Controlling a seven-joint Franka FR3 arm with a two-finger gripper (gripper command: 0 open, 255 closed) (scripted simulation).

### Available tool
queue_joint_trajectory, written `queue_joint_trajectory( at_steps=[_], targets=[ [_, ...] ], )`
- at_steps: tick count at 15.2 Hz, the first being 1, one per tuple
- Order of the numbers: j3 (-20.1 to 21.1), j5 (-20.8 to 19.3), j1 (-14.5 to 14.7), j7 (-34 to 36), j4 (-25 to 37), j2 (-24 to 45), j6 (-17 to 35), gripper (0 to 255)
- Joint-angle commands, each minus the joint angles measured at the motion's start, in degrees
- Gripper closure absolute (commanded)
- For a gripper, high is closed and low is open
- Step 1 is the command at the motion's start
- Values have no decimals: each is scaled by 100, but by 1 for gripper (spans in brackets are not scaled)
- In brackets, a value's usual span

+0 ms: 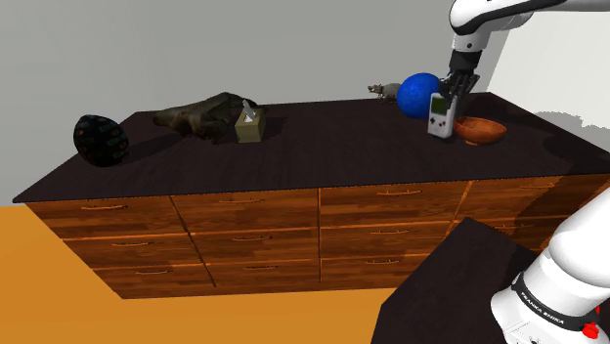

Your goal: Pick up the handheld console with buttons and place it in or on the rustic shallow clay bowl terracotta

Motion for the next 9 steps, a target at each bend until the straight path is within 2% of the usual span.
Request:
queue_joint_trajectory(
  at_steps=[1,9],
  targets=[
    [8,-5,3,3,131,-25,-153,255],
    [20,17,15,-18,789,15,-773,255]
  ],
)
